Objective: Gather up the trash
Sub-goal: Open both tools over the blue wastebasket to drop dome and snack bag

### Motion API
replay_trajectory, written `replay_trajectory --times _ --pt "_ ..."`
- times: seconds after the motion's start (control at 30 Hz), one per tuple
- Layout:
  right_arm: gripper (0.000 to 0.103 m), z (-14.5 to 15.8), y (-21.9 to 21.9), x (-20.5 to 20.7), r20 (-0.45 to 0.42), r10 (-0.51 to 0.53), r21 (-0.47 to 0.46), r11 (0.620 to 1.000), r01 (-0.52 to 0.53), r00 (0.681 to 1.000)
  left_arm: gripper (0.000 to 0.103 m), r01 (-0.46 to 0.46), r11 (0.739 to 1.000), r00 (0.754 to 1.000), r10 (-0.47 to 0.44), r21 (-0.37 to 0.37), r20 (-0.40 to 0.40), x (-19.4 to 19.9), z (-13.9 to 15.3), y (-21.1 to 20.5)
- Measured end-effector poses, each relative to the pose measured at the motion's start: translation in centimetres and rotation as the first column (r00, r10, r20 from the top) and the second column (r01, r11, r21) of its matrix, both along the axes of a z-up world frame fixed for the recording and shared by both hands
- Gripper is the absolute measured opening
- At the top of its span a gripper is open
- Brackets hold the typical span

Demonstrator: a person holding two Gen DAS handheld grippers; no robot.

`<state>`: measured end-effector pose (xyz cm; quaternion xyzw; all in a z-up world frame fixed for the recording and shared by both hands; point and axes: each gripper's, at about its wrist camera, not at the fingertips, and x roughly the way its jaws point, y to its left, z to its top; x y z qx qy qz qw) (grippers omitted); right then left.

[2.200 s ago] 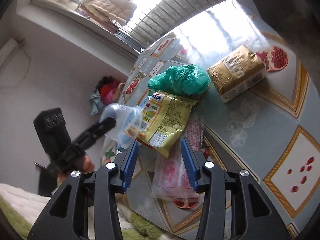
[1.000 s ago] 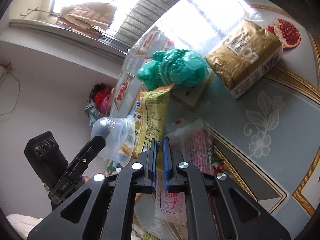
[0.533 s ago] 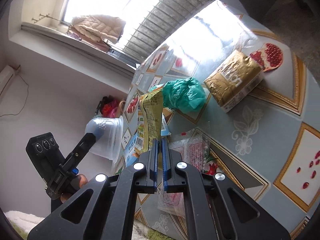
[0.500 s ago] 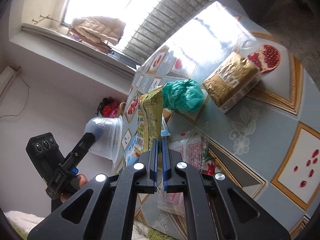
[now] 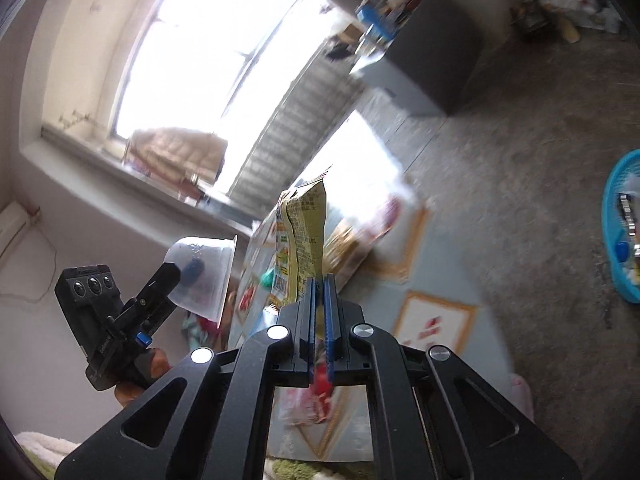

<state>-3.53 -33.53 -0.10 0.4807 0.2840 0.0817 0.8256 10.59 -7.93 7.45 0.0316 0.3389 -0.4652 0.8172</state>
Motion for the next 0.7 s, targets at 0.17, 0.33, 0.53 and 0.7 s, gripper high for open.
replay_trajectory --times 0.17,0.33,0.53,0.7 --pt "0.004 -1.3 -6.3 -4.8 -0.027 -0.207 -0.003 0.978 0.207 0.978 0.062 0.153 0.988 0.986 -0.15 0.037 -0.076 0.9 -0.3 -9.7" --pt "0.004 -4.7 -12.0 -8.5 -0.148 -0.436 -0.051 0.9 0.434 0.887 0.062 0.286 0.95 0.95 -0.265 0.121 -0.163 1.1 -2.7 -22.0" --pt "0.004 -10.9 -17.2 -10.6 -0.301 -0.612 -0.022 0.771 0.636 0.731 0.063 0.41 0.883 0.904 -0.36 0.227 -0.232 -1.0 -9.2 -35.0" --pt "0.004 -15.8 -20.2 -9.8 -0.393 -0.658 -0.007 0.701 0.713 0.643 0.063 0.477 0.838 0.871 -0.41 0.265 -0.27 -3.1 -15.2 -42.3"
